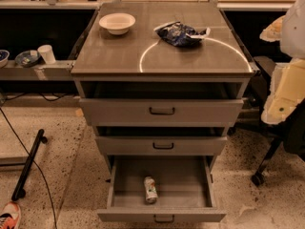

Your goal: Pick 7up can from bottom drawer and place on counter

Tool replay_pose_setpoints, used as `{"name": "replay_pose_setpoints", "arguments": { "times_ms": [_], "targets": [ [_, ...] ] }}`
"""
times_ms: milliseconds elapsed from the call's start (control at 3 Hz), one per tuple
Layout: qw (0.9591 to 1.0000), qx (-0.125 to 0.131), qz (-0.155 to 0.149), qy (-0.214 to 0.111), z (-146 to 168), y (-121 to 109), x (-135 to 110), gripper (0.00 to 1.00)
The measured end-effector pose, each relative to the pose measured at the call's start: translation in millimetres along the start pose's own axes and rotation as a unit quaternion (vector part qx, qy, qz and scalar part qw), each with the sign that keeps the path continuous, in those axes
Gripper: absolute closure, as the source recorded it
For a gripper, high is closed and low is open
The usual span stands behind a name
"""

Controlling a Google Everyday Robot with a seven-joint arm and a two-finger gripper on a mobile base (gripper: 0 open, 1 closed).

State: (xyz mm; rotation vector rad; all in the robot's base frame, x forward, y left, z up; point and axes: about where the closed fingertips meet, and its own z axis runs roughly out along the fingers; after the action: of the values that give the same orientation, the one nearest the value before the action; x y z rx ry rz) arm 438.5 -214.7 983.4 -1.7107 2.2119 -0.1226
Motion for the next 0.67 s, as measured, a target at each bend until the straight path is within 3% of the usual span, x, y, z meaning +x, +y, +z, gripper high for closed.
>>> {"name": "replay_pose_setpoints", "arguments": {
  "times_ms": [333, 667],
  "targets": [
    [1.0000, 0.004, 0.002, -0.002, 0, -2, 1, 0.00],
    [0.9999, 0.003, 0.009, -0.007, 4, 26, -34, 0.00]
  ]
}}
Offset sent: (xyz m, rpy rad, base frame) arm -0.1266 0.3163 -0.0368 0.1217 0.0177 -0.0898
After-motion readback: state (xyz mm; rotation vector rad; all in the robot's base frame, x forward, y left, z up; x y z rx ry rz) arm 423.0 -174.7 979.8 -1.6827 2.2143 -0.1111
